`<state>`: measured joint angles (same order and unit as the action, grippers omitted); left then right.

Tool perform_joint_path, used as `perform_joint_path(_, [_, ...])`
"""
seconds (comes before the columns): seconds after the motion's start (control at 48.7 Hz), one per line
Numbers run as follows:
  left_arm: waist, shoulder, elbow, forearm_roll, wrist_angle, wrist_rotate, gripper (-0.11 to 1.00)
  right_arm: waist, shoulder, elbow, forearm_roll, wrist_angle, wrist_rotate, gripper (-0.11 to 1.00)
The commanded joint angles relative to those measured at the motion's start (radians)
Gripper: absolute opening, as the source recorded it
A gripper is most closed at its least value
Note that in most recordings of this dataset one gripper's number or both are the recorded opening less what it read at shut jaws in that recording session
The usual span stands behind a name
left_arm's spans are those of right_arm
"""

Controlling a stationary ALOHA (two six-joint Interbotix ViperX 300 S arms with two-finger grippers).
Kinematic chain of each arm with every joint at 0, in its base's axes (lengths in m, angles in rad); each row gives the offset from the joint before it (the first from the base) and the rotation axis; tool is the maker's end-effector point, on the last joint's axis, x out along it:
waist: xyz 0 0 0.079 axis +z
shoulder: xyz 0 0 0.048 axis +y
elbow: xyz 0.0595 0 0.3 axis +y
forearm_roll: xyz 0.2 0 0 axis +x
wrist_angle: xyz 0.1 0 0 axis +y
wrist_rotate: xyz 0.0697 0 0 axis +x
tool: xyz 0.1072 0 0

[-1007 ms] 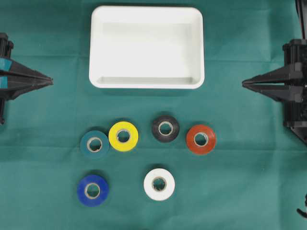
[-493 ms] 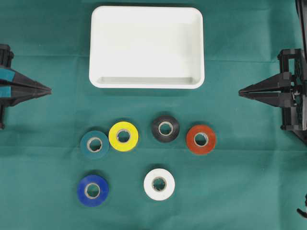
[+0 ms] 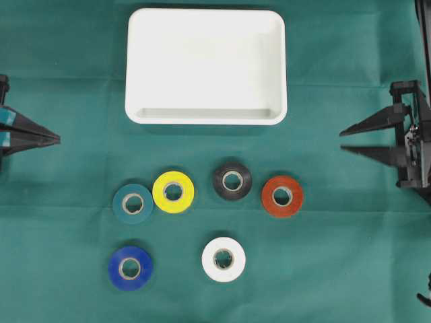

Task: Put the tape into the white case with the right arm.
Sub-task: 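Move the right gripper inward toward the tape rolls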

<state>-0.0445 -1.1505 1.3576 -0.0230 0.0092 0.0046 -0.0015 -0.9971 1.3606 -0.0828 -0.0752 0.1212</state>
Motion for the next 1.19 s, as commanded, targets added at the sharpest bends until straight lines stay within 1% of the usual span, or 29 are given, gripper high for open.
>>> perform_joint_path(0.0, [-0.003,-0.015,0.003,0.000,-0.002,-0.002,0.00,-0.002,-0.008,-0.008,-0.020,-0.002,0.003,0.17])
perform_joint_path(0.062, [-0.003,-0.028,0.012,0.000,-0.002,-0.002,0.00,0.000,-0.015,-0.008,-0.020,0.006,0.003,0.32])
perform_joint_path(0.185, [-0.003,-0.038,0.023,0.000,-0.002,0.000,0.00,-0.002,-0.015,-0.008,-0.021,0.015,0.003,0.70])
perform_joint_path(0.226, [-0.003,-0.038,0.021,-0.002,-0.003,0.000,0.00,-0.002,-0.014,-0.008,-0.023,0.015,0.002,0.79])
perform_joint_path(0.308, [-0.003,-0.038,0.023,0.000,-0.002,0.000,0.00,0.000,-0.009,-0.006,-0.025,0.014,0.000,0.79])
perform_joint_path(0.432, [-0.003,-0.038,0.025,-0.002,-0.002,0.000,0.00,0.028,0.011,-0.003,-0.026,0.015,-0.002,0.79])
perform_joint_path(0.658, [-0.003,-0.038,0.038,0.000,-0.002,0.002,0.00,0.144,0.034,-0.003,-0.028,0.015,0.000,0.78])
perform_joint_path(0.74, [-0.003,-0.038,0.043,0.000,-0.002,0.002,0.00,0.166,0.034,-0.003,-0.028,0.015,0.000,0.78])
perform_joint_path(1.007, [-0.003,-0.038,0.048,-0.002,-0.002,0.002,0.00,0.170,0.048,-0.009,-0.029,0.012,-0.003,0.78])
perform_joint_path(1.171, [-0.003,-0.038,0.055,0.000,-0.002,0.000,0.00,0.170,0.104,-0.031,-0.037,0.008,-0.005,0.78])
